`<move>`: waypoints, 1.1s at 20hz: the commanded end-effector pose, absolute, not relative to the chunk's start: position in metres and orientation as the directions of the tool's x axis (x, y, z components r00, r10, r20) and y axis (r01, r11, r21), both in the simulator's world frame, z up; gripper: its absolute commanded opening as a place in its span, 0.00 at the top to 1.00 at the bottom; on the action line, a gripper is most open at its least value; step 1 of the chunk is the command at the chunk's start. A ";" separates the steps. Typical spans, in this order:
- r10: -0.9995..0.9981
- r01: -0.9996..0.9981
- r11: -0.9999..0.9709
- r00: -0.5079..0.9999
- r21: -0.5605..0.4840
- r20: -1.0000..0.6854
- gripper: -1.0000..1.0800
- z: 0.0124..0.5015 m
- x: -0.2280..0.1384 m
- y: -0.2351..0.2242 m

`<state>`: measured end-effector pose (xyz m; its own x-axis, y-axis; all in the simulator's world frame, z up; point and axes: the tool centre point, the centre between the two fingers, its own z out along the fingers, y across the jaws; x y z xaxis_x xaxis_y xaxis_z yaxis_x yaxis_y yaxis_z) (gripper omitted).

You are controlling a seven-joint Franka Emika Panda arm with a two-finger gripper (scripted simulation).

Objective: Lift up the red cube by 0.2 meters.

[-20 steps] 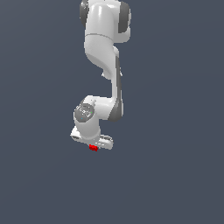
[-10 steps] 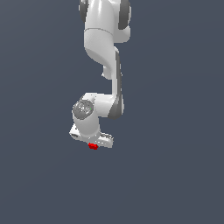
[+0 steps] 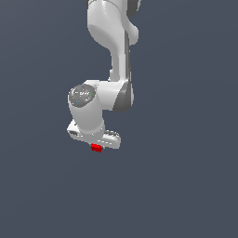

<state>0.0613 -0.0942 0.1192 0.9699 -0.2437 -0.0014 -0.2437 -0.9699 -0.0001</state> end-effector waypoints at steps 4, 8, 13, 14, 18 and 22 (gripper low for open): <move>-0.244 -0.244 -0.970 0.970 0.000 0.000 1.00 0.175 0.061 -0.094; -0.244 -0.244 -0.970 0.970 0.000 0.000 1.00 0.206 0.062 -0.095; -0.244 -0.244 -0.970 0.970 0.000 0.000 1.00 0.228 0.063 -0.095; -0.244 -0.244 -0.970 0.970 0.000 0.000 1.00 0.231 0.063 -0.095; -0.244 -0.244 -0.970 0.970 0.000 0.000 1.00 0.234 0.064 -0.095; -0.244 -0.244 -0.970 0.970 0.000 0.000 1.00 0.230 0.065 -0.095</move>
